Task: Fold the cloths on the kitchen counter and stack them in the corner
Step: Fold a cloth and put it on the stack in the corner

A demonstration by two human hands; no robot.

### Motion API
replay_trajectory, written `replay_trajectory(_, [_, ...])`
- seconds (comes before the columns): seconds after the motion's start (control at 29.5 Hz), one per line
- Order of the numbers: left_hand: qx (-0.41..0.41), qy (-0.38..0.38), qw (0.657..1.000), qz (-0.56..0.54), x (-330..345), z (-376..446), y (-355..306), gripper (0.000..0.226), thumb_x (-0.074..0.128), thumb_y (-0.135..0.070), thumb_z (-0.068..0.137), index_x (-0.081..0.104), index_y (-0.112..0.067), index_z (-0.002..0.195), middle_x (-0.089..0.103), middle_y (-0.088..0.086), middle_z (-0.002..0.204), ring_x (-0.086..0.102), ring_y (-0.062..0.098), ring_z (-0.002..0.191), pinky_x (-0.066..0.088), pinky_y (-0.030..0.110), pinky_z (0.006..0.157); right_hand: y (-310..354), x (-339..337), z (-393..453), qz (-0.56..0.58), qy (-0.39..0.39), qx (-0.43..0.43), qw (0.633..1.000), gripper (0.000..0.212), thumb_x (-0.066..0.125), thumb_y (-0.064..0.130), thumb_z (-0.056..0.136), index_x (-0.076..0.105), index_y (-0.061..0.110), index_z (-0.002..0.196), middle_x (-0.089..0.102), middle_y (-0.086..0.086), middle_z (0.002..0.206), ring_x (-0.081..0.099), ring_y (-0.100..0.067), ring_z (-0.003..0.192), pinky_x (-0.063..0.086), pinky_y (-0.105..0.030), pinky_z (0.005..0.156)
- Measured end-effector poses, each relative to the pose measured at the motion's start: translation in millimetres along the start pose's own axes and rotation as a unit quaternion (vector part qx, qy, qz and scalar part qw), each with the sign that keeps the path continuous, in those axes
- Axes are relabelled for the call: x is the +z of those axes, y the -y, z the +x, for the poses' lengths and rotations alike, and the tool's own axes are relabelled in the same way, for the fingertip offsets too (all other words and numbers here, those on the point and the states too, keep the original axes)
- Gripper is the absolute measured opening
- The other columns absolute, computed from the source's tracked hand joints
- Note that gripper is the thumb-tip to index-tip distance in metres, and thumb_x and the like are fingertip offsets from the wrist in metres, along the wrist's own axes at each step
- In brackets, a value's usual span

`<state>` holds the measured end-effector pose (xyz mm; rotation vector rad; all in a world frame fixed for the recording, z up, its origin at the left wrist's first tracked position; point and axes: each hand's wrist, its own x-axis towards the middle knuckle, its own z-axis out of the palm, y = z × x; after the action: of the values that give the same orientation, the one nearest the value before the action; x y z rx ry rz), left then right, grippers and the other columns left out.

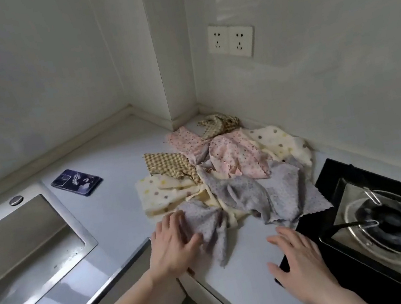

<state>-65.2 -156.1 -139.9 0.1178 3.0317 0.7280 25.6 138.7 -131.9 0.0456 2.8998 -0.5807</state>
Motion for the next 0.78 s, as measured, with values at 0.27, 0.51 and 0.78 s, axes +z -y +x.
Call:
replay_trajectory(0.27, [0.044,-0.149,0.988,-0.019,54.9,0.7,25.9,0.074,0.042,-0.069,0.081,0.034,-0.036,0.147,0.047,-0.009,0.142,0.038,0.015,0.129,0.031,0.039,0.106,-21.0,39.7,8.0,-0.066,-0.09,-0.063,0.992,0.069,0.016,0.069,0.085,0.031,0.044,0.148,0.017,0.024,0.158,0.01,0.001,0.15,-0.001,-0.035,0.128])
replay_trajectory(0.51, [0.067,-0.204,0.973,-0.087,68.0,2.9,25.4,0.062,0.062,-0.052,0.09,0.039,-0.031,0.143,0.047,-0.002,0.134,0.05,0.02,0.123,0.038,0.041,0.105,-22.9,44.4,10.0,-0.047,-0.132,-0.071,0.988,0.045,0.042,0.056,0.098,0.046,0.038,0.139,0.04,0.026,0.14,0.035,0.001,0.136,0.016,-0.03,0.124])
replay_trajectory(0.78, [0.085,-0.223,0.97,-0.043,41.8,-45.2,16.0,0.023,0.055,-0.028,0.097,0.053,-0.022,0.118,0.069,0.001,0.111,0.061,0.027,0.102,0.047,0.038,0.082,-6.4,63.9,-47.8,-0.04,-0.201,-0.052,0.977,0.037,0.043,0.045,0.102,0.053,0.031,0.135,0.043,0.016,0.141,0.042,-0.011,0.135,0.029,-0.028,0.116])
